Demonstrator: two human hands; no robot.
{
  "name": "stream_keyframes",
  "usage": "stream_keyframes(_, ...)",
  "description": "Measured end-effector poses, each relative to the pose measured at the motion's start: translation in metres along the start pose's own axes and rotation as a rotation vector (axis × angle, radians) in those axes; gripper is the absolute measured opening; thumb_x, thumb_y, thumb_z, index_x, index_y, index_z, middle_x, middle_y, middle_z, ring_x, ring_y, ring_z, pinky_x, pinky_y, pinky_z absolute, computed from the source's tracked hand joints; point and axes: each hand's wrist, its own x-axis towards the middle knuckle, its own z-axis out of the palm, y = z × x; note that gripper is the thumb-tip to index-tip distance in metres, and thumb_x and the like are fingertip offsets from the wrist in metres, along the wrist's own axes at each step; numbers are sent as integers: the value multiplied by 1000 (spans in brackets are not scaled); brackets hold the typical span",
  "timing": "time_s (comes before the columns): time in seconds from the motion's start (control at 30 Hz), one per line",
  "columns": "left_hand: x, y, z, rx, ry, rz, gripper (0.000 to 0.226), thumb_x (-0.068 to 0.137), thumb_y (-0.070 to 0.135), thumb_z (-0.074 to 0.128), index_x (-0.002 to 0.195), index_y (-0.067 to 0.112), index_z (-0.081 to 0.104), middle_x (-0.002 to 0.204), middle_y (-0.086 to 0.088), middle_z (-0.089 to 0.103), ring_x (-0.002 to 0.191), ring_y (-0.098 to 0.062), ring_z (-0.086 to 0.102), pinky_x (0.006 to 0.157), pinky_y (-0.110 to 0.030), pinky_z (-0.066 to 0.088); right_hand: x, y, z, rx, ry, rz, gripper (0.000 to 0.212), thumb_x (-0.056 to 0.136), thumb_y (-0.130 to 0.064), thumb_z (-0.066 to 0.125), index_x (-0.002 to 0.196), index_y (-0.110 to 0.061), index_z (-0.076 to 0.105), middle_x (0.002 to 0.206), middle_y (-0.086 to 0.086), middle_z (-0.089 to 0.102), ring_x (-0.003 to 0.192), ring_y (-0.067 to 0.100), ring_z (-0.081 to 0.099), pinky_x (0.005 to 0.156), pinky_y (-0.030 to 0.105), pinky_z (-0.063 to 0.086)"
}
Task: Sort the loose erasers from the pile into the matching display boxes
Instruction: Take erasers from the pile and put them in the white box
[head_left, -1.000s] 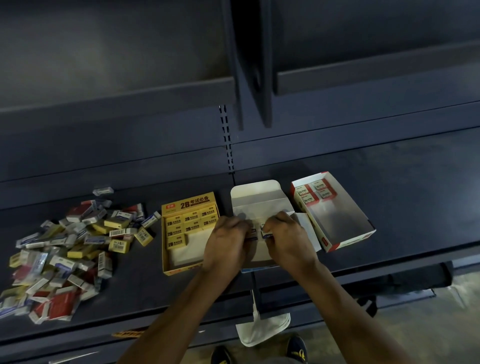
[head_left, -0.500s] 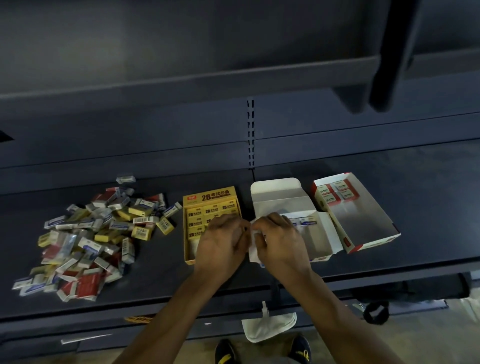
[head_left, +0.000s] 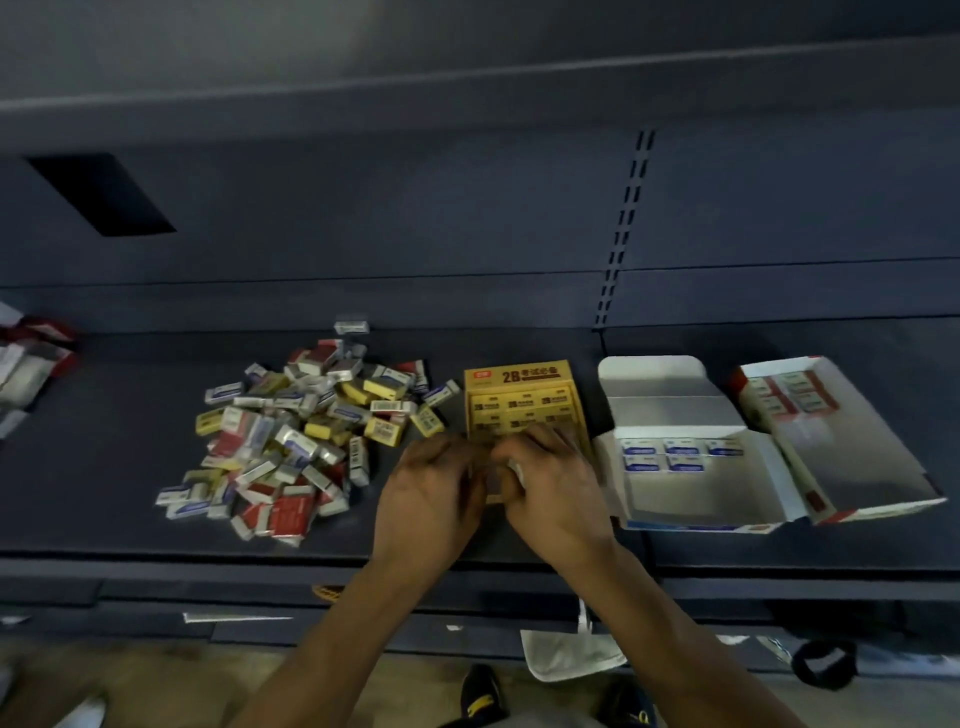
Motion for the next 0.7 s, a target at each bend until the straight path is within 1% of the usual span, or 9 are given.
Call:
stream_keyframes(0.07,-9,-13,-9,12,25,-20,21,78,21,55,94,19,69,92,-2,65,83,-22,61,63,-28,51,2,-12,11,50,-24,-23,17,70,-6,71,80,-18,65,86,2,61,84,25,61,64,24,43)
stream_keyframes(0.13,-18,-27,-17,43,47,-29,19,77,16,65,96,17,69,92,-4,65,81,-24,62,64,-28,52,4,-24,21,82,-48,-30,18,72,-6,71,86,-17,66,89,4,61,85,25,61,66,24,42)
stream_keyframes(0.2,-27,-42,-25,53,54,-58,25,73,9,75,97,14,69,93,-6,66,80,-26,63,63,-29,52,5,-34,31,115,-73,-39,20,72,-4,71,87,-15,67,89,4,61,83,25,62,67,23,40)
stream_keyframes(0.23,-30,-49,-29,54,61,-72,27,71,6,76,97,13,69,92,-7,66,80,-27,64,61,-29,52,5,-39,36,133,-90,-44,20,72,-4,71,87,-15,67,89,5,61,82,25,62,66,23,40)
stream_keyframes(0.33,-41,-67,-39,73,97,-93,28,70,4,77,95,12,69,90,-7,66,81,-28,63,61,-32,53,5,-52,50,168,-158,-59,17,75,-6,69,90,-14,67,92,5,60,81,24,63,68,22,42)
stream_keyframes(0.43,-48,-80,-48,90,143,-110,27,68,2,76,92,12,70,90,-5,66,83,-28,62,62,-35,54,7,-62,62,180,-251,-26,17,84,-13,62,100,-14,67,102,5,59,91,22,61,75,26,47)
stream_keyframes(0.53,-51,-91,-56,125,168,-131,28,67,-1,74,90,13,70,93,-4,65,83,-27,60,61,-35,53,13,-70,71,188,-285,7,21,87,-15,59,107,-16,65,107,4,58,95,22,60,80,34,50)
stream_keyframes(0.63,-54,-101,-57,178,144,-123,27,68,-1,73,91,12,70,97,-3,64,86,-28,58,60,-36,53,22,-76,77,178,-319,16,29,88,-16,58,116,-21,60,113,2,54,101,20,57,84,33,49)
stream_keyframes(0.7,-54,-106,-56,200,133,-93,26,69,1,74,92,12,70,98,-4,63,86,-27,57,64,-36,54,27,-78,81,167,-336,-3,35,88,-16,57,122,-24,57,118,2,51,106,21,54,87,31,47)
